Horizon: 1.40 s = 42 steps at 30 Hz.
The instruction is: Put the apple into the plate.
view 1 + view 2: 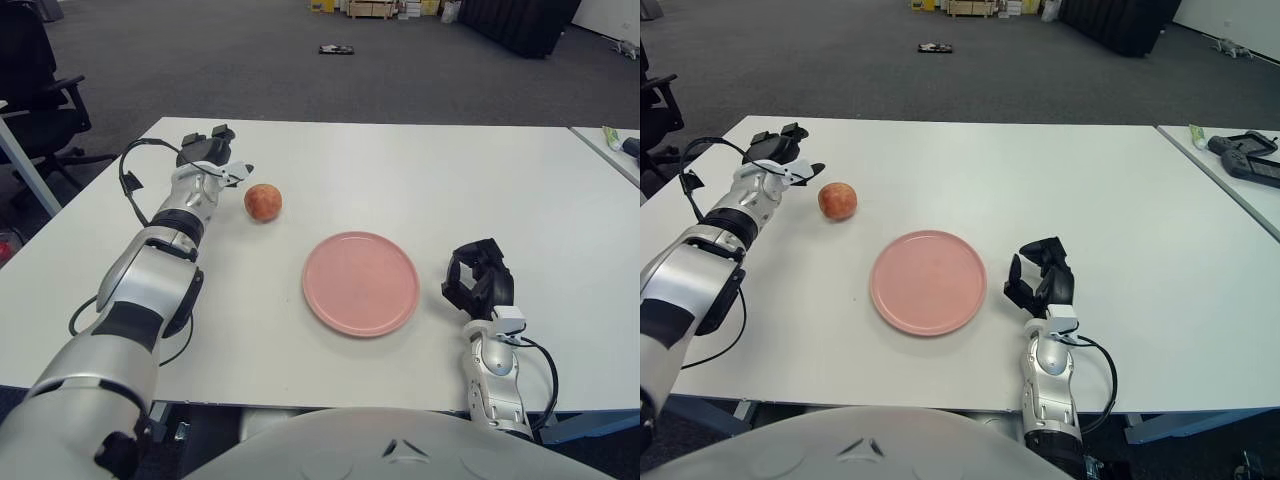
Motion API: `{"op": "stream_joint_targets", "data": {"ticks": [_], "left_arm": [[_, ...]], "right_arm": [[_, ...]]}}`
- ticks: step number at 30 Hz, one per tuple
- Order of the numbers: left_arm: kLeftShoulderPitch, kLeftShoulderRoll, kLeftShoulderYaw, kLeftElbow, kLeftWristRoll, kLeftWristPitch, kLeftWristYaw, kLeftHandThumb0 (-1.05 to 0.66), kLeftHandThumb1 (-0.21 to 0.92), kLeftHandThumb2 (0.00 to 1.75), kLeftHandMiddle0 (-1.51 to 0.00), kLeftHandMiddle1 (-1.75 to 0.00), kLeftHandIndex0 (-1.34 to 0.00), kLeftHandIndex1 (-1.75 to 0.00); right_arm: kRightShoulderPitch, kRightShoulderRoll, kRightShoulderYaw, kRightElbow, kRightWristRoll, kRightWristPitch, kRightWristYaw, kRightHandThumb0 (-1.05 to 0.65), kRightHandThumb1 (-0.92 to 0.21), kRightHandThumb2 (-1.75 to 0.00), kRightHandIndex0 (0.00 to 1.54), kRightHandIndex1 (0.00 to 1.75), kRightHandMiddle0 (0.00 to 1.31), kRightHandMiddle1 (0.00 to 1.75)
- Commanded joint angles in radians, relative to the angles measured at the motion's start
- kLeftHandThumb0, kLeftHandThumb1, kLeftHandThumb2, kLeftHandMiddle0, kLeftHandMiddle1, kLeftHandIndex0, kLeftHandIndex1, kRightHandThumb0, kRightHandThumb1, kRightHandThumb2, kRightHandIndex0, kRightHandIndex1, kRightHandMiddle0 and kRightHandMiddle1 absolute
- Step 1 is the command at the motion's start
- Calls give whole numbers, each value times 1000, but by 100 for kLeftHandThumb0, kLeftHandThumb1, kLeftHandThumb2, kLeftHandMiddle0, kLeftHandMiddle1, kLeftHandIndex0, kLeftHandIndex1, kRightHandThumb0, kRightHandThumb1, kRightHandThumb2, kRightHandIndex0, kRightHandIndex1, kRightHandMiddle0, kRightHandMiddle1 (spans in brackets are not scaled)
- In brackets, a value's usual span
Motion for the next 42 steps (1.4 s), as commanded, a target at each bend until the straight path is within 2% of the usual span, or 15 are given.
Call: {"op": "stream_joint_targets", "data": {"ticks": [1,12,30,42], "left_arm": [[-37,-6,-31,14,25,-1,-16,-105,92,66,0,0,0,-13],[-54,-29,-88,29,53,-13,-85,-105,92,64,0,0,0,-1],[-53,-43,-146,36,74,-79,-137,-104,92,64,0,0,0,0],[-61,-27,-161,33,73,-140,-309,-100,92,62,0,0,-1,-5]], "right_arm": [[-7,-2,-7,-13,11,-9,0,-41,-55,-103,62,137,43,175],[6,8,-7,-35,-12,4,-27,-41,-54,-104,62,138,43,175],[19,3,2,-42,-36,1,-32,-41,-56,-102,62,140,42,175],[14,3,0,-33,-27,0,-27,-41,-55,-103,62,139,43,175]]}}
